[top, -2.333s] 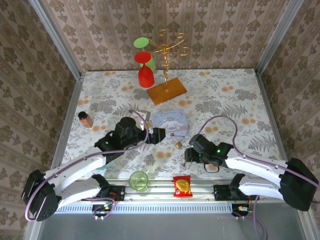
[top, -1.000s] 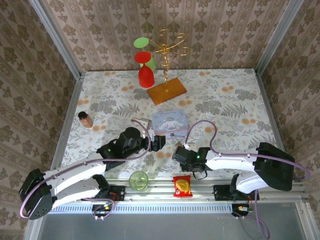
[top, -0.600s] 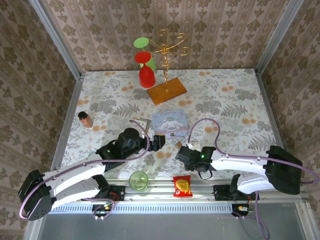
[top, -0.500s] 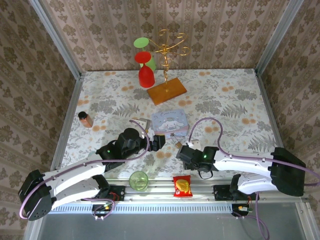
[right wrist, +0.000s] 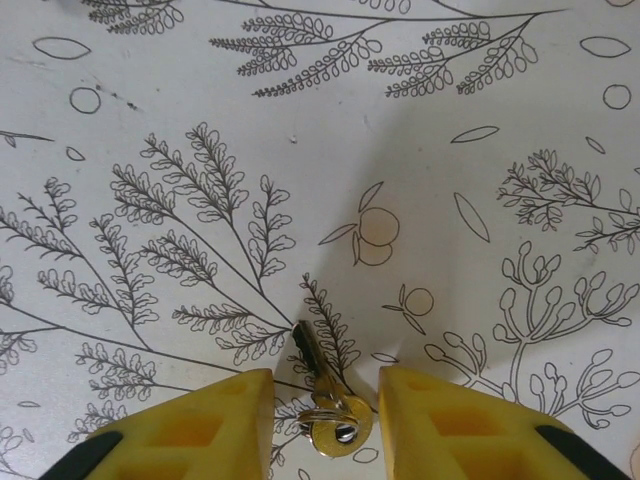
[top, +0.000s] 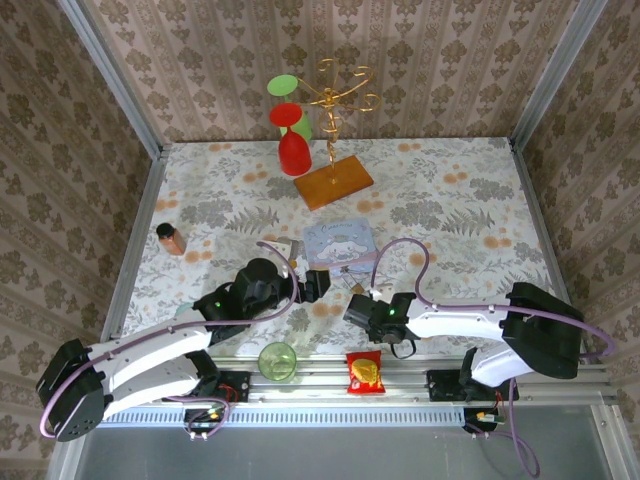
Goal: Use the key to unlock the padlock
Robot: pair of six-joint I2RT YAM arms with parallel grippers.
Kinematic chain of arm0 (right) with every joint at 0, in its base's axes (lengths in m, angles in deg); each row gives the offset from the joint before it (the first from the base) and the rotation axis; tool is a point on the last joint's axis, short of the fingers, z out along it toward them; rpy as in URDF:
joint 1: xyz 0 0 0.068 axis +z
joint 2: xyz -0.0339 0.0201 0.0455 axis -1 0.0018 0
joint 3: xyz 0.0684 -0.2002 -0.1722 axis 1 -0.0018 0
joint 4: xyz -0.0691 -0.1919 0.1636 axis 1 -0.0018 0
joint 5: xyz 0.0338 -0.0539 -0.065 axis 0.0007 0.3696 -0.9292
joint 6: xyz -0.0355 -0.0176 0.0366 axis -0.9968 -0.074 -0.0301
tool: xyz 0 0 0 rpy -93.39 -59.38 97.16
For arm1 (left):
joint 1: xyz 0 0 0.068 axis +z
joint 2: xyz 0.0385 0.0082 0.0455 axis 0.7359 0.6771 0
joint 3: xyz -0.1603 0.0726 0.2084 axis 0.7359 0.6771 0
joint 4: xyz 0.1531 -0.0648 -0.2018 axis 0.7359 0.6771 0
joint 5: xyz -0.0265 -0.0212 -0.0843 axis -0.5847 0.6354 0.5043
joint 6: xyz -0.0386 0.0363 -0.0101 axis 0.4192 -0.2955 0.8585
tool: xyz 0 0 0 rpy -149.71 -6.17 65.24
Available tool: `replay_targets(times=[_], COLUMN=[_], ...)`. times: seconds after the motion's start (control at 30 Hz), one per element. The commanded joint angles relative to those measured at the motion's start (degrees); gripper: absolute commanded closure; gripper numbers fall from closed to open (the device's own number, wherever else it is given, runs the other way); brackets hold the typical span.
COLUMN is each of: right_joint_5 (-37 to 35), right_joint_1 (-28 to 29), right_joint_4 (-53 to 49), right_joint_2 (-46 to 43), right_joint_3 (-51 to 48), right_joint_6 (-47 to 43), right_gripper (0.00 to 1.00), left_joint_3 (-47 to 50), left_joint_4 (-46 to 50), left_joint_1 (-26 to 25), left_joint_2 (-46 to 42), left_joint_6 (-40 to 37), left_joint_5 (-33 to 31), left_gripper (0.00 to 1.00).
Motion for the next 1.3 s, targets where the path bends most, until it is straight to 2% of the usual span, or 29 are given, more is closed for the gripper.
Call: replay_targets(times=[0.0, 0.1, 0.23, 0.5, 0.73, 0.97, 1.27], right_joint_5=[-3.0, -2.3, -1.6, -2.0, -2.5, -2.4, -4.3], right_joint_1=[0.5, 0.6, 0.8, 0.9, 0.9, 0.8, 0.8], right_joint_4=[-3.3, -2.7, -2.7, -1.1, 0.8, 4.0, 5.5], right_joint_2=[-0.1, -1.8, -4.4, -5.9, -8.3, -11.1, -18.7], right_joint_3=[-0.7, -2.3, -4.0, -6.3, -7.5, -10.0, -12.8], right_joint_6=[2.4, 2.8, 4.4, 4.8, 4.8, 2.7, -1.8], right_gripper=[0.69, 0.73, 0.70, 0.72, 0.84, 0.89, 0.90], left_joint_3=[0.7, 0.8, 0.8, 1.3, 1.6, 2.1, 1.8], left_joint_4=[-1.8, -2.0, -2.5, -3.5, -3.7, -5.0, -10.0], left_joint_1=[0.3, 0.3, 0.3, 0.4, 0.3, 0.4, 0.0], left_joint_2=[-0.4, -0.3, -0.3, 0.2, 0.3, 1.2, 6.4], left_joint_6=[1.6, 1.6, 1.6, 2.3, 3.1, 3.8, 6.2], left_joint_5=[0.4, 0.3, 0.4, 0.5, 0.6, 0.5, 2.8], left_gripper=[0.00, 0.00, 0.00, 0.00, 0.00, 0.00, 0.00])
